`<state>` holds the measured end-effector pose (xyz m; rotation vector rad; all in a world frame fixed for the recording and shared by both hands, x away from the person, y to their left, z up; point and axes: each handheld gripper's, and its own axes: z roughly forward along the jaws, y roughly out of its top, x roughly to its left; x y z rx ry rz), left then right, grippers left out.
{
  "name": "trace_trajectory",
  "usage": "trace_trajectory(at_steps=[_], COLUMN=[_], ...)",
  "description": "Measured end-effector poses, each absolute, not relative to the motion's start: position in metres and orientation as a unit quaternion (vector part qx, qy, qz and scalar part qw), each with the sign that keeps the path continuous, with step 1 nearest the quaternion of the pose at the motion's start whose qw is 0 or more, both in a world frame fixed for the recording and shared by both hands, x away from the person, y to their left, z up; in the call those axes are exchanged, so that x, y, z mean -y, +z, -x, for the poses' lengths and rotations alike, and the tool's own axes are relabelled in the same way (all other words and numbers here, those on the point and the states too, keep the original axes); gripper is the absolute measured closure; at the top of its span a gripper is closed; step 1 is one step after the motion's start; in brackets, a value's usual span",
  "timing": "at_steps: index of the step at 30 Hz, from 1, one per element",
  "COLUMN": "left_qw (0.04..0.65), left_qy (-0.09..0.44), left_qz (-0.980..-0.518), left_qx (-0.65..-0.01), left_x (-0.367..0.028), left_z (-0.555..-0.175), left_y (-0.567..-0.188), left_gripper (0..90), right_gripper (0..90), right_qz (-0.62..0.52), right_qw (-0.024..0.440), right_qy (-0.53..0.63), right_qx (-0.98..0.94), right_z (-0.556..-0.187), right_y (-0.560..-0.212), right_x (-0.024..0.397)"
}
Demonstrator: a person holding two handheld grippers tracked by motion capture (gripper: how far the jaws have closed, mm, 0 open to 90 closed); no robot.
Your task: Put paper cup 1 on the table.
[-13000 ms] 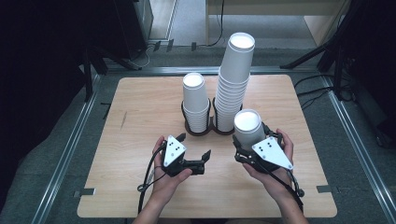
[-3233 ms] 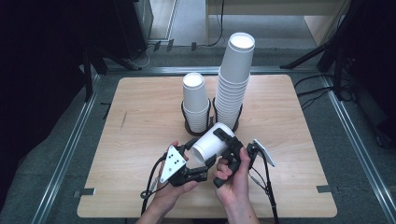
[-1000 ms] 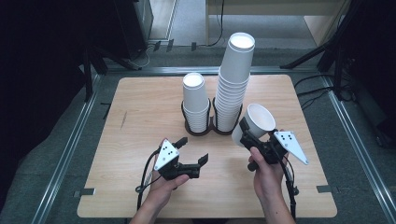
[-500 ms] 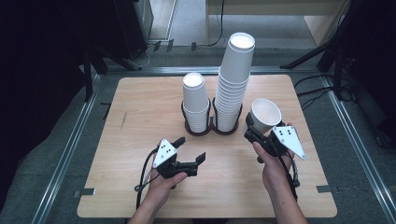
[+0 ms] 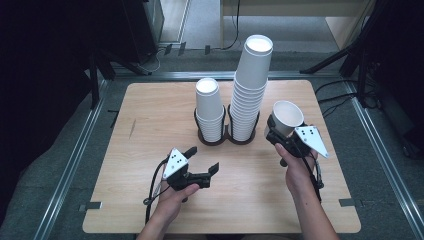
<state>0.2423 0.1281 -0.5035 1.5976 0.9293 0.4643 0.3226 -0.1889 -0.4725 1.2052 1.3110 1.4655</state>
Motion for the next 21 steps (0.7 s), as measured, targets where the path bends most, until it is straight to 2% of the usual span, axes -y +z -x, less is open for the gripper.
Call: trace_trajectory(at_steps=[21], left_qw=[0.577], left_qy=[0.2], left_qz=[-0.684], left_qx=[-0.398], left_x=[-0.128], left_z=[-0.242], left_y=[-0.504], left_gripper=[5.7], right_gripper=[13.8], right_qz=[-0.491], right_qw=[0.436], right_qy=[0.502], right_qx=[-0.562], right_z=[-0.363], right_y=[-0.5], right_x=[0.205])
